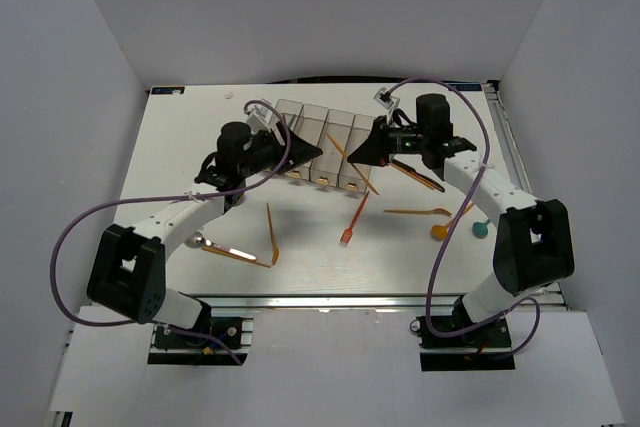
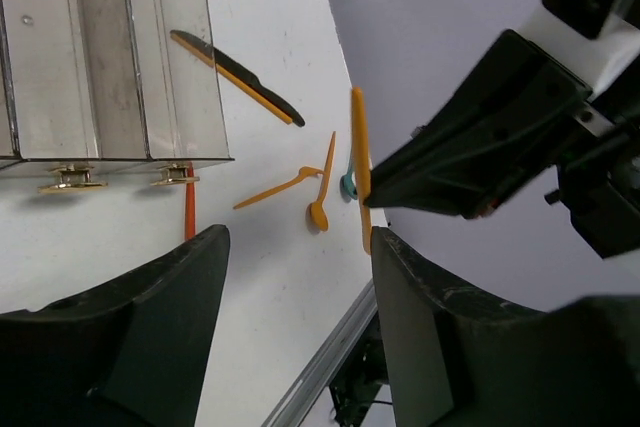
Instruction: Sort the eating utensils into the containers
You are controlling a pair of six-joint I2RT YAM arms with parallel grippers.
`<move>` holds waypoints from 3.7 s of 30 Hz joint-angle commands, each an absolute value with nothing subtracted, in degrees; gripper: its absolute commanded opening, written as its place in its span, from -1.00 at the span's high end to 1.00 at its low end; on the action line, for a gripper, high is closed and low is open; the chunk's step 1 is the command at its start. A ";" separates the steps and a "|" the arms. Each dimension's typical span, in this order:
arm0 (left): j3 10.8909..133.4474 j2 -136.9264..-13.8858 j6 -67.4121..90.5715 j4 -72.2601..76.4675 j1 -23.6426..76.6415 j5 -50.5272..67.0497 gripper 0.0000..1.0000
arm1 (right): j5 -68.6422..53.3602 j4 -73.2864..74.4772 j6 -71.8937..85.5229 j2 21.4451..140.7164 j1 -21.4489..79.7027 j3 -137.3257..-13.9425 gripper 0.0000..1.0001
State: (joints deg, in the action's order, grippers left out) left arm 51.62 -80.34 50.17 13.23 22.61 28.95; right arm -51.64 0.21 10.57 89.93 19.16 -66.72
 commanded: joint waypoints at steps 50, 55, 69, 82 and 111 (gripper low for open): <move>63.45 -90.08 51.77 13.80 29.79 27.42 0.37 | -55.81 -10.46 16.52 87.10 22.06 -62.40 1.00; 64.07 -90.88 50.89 13.71 30.06 28.48 1.00 | -55.37 -10.37 16.26 86.92 21.97 -62.23 1.00; 86.73 -94.65 21.54 -19.14 17.41 14.25 1.00 | -56.25 -6.50 9.93 82.27 16.09 -61.79 0.07; 120.58 -118.29 6.51 -32.70 13.71 1.58 1.00 | -57.48 -6.86 8.09 81.04 14.68 -60.91 0.08; 112.70 -114.71 4.74 -31.73 18.02 -3.70 -0.26 | -57.31 2.78 -8.49 79.89 9.23 -62.57 0.08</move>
